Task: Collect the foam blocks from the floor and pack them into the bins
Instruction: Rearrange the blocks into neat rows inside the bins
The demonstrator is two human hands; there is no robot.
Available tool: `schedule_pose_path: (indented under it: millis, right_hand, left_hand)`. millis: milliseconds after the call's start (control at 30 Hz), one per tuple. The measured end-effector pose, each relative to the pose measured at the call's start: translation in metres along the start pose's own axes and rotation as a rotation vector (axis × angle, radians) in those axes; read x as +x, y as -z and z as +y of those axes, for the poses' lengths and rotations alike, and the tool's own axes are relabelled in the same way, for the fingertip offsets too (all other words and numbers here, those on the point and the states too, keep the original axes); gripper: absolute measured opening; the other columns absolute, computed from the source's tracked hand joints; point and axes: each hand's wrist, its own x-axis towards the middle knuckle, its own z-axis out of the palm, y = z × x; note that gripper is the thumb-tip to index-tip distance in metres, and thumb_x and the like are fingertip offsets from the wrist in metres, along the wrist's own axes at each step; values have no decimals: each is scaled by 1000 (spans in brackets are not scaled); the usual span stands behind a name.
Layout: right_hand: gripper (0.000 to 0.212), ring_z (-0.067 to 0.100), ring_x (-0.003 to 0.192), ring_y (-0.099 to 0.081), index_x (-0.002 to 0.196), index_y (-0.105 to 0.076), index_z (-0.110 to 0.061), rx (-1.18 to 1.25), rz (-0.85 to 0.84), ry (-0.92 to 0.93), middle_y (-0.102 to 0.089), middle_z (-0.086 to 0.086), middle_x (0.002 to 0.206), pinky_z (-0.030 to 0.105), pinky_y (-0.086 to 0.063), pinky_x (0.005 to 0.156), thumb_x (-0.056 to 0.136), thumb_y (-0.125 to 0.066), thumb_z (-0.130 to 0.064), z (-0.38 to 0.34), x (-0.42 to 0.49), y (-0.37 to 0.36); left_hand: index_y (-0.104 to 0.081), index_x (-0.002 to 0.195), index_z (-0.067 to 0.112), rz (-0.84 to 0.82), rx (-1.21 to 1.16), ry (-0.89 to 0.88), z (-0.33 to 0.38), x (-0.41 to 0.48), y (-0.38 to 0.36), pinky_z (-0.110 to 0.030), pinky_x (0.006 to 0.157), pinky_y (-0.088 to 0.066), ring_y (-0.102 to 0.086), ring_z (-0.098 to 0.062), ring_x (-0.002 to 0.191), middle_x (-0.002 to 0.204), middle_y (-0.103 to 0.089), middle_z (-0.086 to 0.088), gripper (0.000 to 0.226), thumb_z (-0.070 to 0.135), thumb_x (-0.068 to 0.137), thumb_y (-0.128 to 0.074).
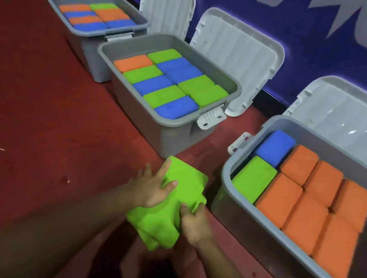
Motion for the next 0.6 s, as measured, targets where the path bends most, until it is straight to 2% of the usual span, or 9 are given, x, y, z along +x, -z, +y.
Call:
schedule_pose_path:
  millis: [100,200,267,333,433,467,533,600]
  right_hand:
    - [58,24,128,-58,146,-43,-10,160,-5,-76,-59,5,141,34,-41,112,98,-64,-35,11,8,-8]
    - [85,20,115,-66,132,-57,-21,271,0,-95,-69,-1,128,43,-49,107,64,-83,-64,41,33,-19]
    - [98,21,114,-66,124,-60,-38,318,15,-88,-69,-3,125,46,-51,105,42,-78,-89,76,66,-30]
    - [83,25,113,-64,113,-50,-50,327,58,-95,-65,2,122,49,-51,103,45,-73,-93,53,51,-21]
    - [58,16,91,-59,100,-43,-31,380,109,50,-59,-2,99,37,-49,88,74,-64,-78,-21,-13,10]
    - [61,15,86,-58,100,-45,-25,429,80,73,-58,-2,94,37,-48,84,76,-58,-80,-34,-24,18]
    - [73,16,94,-66,108,-54,-24,528,-4,109,-67,-3,105,40,-52,86,72,-47,-87,-51,-39,35]
    - [72,16,104,-69,115,-53,-28,572,-25,122,-67,-2,118,44,-55,91,74,-39,-85,-60,-47,48]
  left_hand:
    - [19,153,49,-141,-110,24,-4,0,-8,-49,124,-13,-8,-43,153,166,3,-27,82,78,93,-28]
    - [14,153,54,-135,-212,38,-3,-5,-6,-42,121,-20,-21,-43,151,165,-9,-24,83,83,89,-31]
    - [13,151,60,-42,-268,41,1,-5,0,-44,118,-26,-31,-46,145,158,-18,-22,83,87,85,-30]
    - [17,148,61,72,-302,28,4,-6,6,-46,116,-30,-36,-46,140,149,-23,-17,85,92,80,-26]
    - [12,150,60,274,-369,-28,16,-10,17,-52,114,-31,-44,-39,131,132,-32,-8,92,97,70,-16]
    - [4,151,58,348,-379,-40,22,-12,23,-55,114,-28,-46,-35,129,129,-34,-6,93,96,68,-13]
    - [-16,151,54,493,-393,-50,34,-12,41,-58,114,-23,-49,-30,126,123,-39,-2,95,97,66,-9]
    - [-33,147,49,604,-360,-58,45,-11,63,-56,111,-25,-50,-29,124,121,-42,-1,101,101,65,-5]
